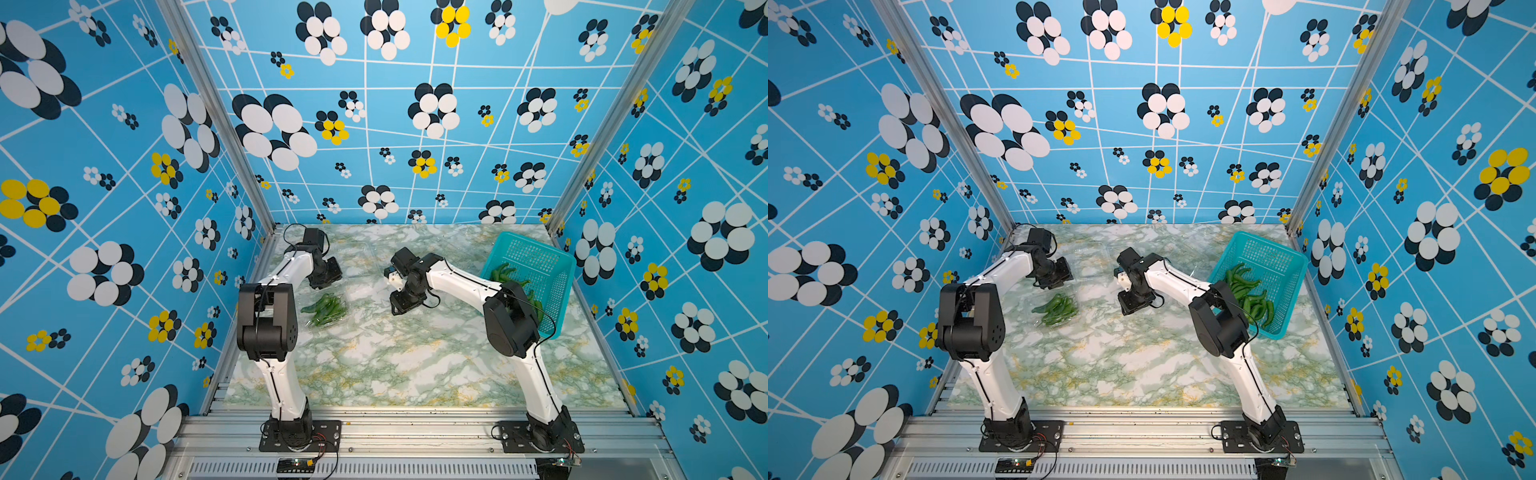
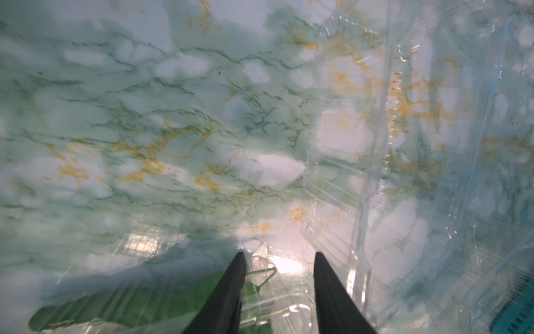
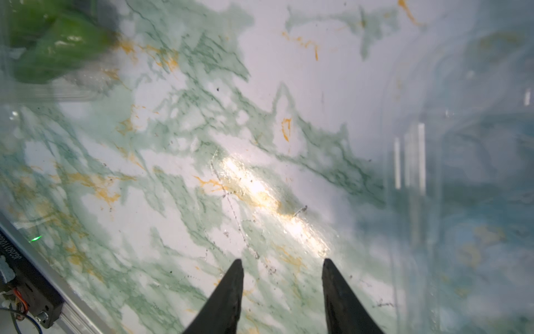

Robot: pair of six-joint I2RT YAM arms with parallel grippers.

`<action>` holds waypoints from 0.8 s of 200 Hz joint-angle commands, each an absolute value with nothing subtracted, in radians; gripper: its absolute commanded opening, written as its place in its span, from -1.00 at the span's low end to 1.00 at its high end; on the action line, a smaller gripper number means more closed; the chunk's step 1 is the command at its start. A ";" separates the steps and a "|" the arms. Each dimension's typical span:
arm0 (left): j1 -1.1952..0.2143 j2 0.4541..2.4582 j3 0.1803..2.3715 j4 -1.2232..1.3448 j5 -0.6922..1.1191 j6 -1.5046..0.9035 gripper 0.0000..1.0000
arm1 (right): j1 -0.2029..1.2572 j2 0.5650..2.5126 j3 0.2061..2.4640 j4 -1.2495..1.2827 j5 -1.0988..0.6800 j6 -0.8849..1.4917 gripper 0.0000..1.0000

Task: Take small green peppers out of containers
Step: Move the packing box to the center of the board.

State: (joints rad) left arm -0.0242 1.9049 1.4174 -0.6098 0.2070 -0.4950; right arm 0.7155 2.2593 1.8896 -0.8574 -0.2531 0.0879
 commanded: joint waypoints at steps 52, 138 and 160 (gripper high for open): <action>-0.046 1.643 1.257 -0.662 0.207 -0.534 -0.17 | 0.699 2.246 2.017 -0.892 -0.346 0.070 -0.04; 0.171 1.184 0.962 -0.800 0.231 -0.607 -0.16 | 0.728 2.335 2.214 -0.909 -0.468 0.073 -0.03; 0.288 1.098 0.867 -0.817 0.278 -0.594 -0.16 | 0.749 2.389 2.310 -0.944 -0.479 0.068 -0.02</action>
State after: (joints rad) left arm 0.1925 1.1629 0.9508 -0.7433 0.2268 -0.5915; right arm 0.7208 2.3234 2.2230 -0.8833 -0.4358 0.0849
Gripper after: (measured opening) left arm 0.421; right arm 0.484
